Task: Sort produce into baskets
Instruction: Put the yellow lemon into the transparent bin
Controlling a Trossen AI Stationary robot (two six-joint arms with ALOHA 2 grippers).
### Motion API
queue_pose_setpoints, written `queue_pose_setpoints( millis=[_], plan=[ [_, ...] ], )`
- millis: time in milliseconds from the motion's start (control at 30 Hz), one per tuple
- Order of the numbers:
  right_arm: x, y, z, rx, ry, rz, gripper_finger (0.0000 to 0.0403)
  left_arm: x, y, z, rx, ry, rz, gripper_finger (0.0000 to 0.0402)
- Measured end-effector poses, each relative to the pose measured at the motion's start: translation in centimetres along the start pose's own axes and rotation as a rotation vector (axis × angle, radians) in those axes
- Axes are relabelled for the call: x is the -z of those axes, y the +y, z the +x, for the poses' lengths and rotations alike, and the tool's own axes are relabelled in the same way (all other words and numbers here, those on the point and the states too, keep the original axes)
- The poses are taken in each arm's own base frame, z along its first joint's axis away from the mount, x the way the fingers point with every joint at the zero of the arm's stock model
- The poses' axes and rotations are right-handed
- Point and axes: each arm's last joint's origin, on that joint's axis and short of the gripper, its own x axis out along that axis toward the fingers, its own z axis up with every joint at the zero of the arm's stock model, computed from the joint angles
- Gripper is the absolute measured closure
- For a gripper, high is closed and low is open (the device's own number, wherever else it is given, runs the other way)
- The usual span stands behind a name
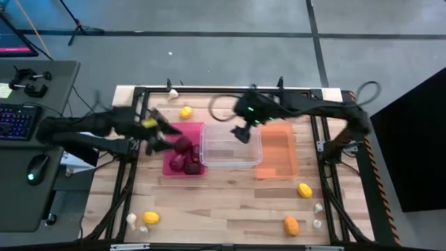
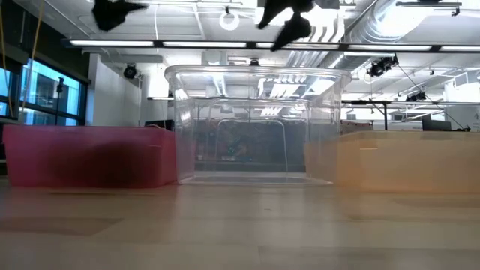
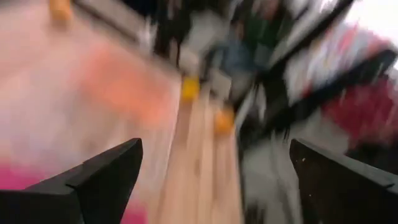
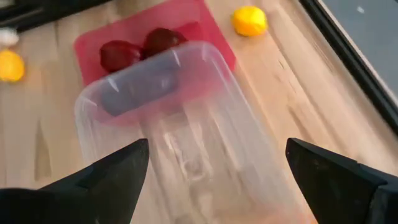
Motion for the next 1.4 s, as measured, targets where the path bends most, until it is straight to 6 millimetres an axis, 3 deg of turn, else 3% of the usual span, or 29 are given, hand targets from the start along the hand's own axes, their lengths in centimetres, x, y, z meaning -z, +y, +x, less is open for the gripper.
queue_pose_setpoints(
  millis=[267, 533, 700, 900, 1133, 1267, 1400],
  plan=[
    [9.4, 0.6, -3.9, -0.076, -0.114, 0.243, 0.0036, 5.7, -3.0, 3.5, -0.084, 0.617, 0.061, 0.0009],
    [15.2, 1.0, -5.2, -0.172, -0.178, 0.281, 0.0036, 13.6, -9.0, 7.1, -0.197, 0.946, 0.225, 0.0009],
    [16.9, 1.4, -5.1, -0.221, -0.179, 0.222, 0.0036, 19.0, -11.6, 9.1, -0.304, 1.112, 0.371, 0.0009],
    [17.5, 1.9, -5.0, -0.232, -0.163, 0.171, 0.0036, 23.1, -12.5, 10.7, -0.347, 1.248, 0.457, 0.0009],
    [17.6, 2.1, -5.0, -0.238, -0.159, 0.179, 0.0036, 24.2, -11.6, 10.5, -0.478, 1.316, 0.469, 0.0009],
    [17.6, 2.0, -5.0, -0.218, -0.172, 0.188, 0.0036, 24.9, -12.0, 10.3, -0.435, 1.285, 0.482, 0.0009],
    [17.5, 1.9, -5.0, -0.193, -0.190, 0.192, 0.0036, 26.0, -10.9, 9.9, -0.466, 1.309, 0.446, 0.0009]
  ],
)
